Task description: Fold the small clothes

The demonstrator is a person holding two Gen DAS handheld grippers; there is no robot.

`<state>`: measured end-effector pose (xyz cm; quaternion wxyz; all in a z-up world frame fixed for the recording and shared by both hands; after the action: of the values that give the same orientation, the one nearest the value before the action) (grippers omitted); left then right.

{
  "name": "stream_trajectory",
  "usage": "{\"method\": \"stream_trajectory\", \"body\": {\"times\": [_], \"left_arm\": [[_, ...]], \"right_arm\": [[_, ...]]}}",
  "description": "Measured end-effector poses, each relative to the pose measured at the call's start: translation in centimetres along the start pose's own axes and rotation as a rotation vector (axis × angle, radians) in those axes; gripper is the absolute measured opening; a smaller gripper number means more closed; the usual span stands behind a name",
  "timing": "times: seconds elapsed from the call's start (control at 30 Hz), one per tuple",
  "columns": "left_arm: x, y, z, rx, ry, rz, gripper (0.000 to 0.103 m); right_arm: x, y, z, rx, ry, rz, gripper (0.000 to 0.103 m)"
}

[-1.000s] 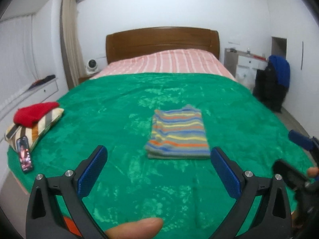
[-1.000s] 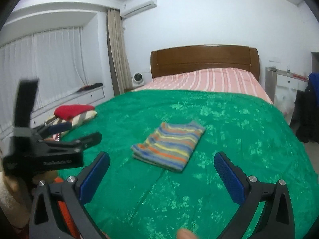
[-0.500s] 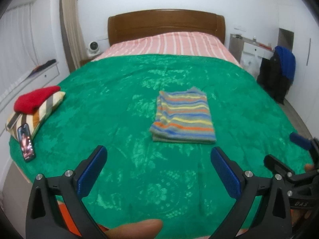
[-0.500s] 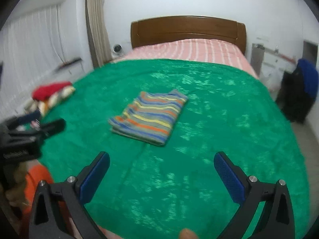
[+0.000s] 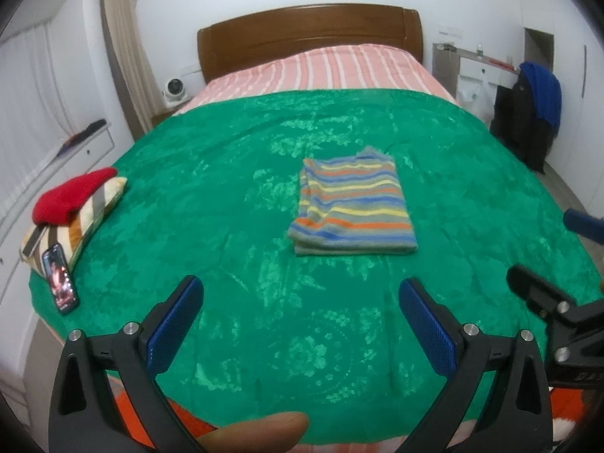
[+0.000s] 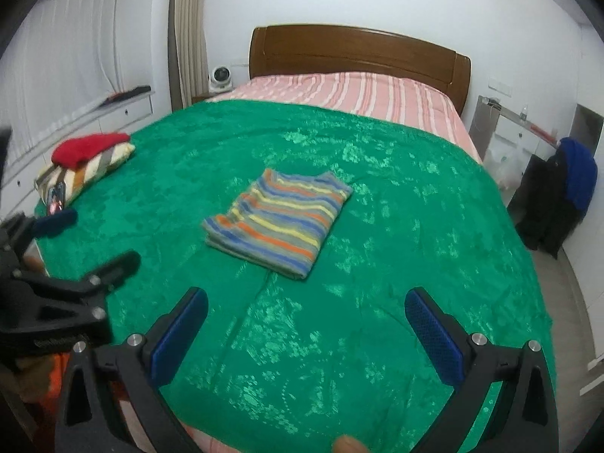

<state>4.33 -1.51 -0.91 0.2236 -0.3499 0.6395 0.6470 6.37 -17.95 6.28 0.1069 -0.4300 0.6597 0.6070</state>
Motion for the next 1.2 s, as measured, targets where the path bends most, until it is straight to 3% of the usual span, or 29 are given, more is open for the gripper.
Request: {"method": "stream_trajectory", "body": {"times": [0.27, 0.53, 0.73, 0.87, 1.2], "left_arm": [[-0.1, -0.4, 0.7, -0.017, 0.02, 0.038, 0.103], [-0.7, 0.6, 1.6, -0.03, 0.027, 0.021, 0.103], [-1.0, 1.2, 1.9, -0.028, 0.027, 0.018, 0.103], [-1.2, 1.8, 1.9, -0.031, 0.017, 0.007, 0.103], [-0.7, 1.7, 2.1, -0.035, 0.014, 0.018, 0.103]], "right_arm": [[-0.5, 0.4, 0.0, 0.003, -0.005, 0.01, 0.103], [-0.9, 1.2, 0.6, -0.017, 0.001, 0.031, 0.103], [-1.4, 2.2, 0.1, -0.064, -0.066, 0.029, 0.103], [-2.1, 3.0, 0.6, -0.028, -0.03, 0.012, 0.103], [-1.2, 2.5, 0.8, -0.033, -0.04, 0.045, 0.103]]}}
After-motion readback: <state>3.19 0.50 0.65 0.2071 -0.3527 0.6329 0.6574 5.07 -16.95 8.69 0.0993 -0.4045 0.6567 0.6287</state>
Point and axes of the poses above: each gripper's, at about its wrist camera, not at the fingertips, and y roughly against the way its jaws point, z to its left, x to its underside, the point moved 3 cm from there along -y, roughly the way its jaws point, and after that the axes turned 11 degrees about y, right-handed, at the moved point
